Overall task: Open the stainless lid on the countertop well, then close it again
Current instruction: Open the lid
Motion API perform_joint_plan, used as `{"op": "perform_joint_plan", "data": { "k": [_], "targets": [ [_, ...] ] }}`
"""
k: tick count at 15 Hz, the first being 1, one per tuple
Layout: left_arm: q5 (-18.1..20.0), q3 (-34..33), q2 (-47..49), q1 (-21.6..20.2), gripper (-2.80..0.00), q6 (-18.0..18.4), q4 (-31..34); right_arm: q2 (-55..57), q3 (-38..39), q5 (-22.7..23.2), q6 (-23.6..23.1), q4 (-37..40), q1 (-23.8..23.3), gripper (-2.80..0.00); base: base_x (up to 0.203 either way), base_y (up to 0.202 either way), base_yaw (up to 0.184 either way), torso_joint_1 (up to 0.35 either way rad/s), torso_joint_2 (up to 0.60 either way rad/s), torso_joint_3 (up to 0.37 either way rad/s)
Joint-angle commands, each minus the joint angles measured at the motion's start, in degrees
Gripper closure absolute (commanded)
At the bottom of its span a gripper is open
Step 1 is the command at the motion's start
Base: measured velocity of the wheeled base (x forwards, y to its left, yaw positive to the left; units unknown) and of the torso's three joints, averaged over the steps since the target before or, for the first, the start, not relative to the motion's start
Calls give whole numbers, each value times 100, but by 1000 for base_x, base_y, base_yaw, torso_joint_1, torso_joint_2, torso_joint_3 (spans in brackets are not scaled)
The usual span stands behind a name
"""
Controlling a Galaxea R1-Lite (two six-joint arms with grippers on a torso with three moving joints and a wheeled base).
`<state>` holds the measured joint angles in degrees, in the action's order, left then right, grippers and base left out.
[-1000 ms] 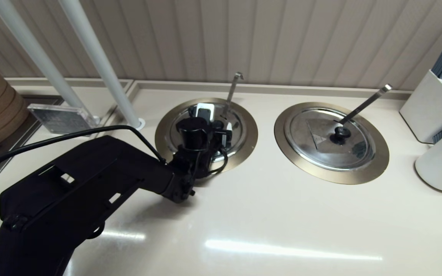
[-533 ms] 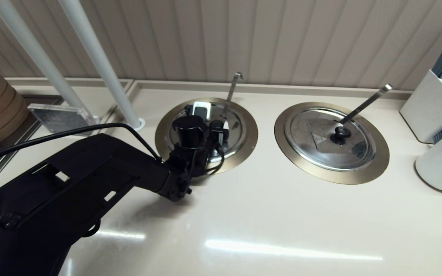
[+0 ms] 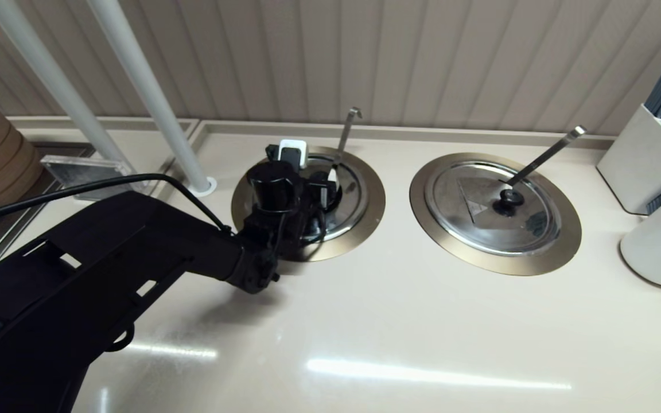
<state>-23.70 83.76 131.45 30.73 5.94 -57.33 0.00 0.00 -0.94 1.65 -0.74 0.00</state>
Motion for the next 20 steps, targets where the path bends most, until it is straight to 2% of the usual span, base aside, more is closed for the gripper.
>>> {"op": "perform_joint_plan", "data": {
  "k": [1, 14, 16, 17, 20],
  "targets": [
    [-21, 0, -66, -23, -280, -5, -32, 0, 26, -3, 2, -5, 0, 0, 0, 0, 0, 0, 0, 0],
    [-4, -248, -404, -510, -280, -37, -60, 0, 26, -3, 2, -5, 0, 0, 0, 0, 0, 0, 0, 0],
    [23, -335, -385, -533, -280, 43, -455, 0, 26, -3, 2, -5, 0, 0, 0, 0, 0, 0, 0, 0],
    [33, -334, -340, -568, -280, 221, -583, 0, 26, -3, 2, -5, 0, 0, 0, 0, 0, 0, 0, 0],
    [50, -334, -339, -612, -280, 232, -595, 0, 26, -3, 2, -5, 0, 0, 0, 0, 0, 0, 0, 0]
  ]
}}
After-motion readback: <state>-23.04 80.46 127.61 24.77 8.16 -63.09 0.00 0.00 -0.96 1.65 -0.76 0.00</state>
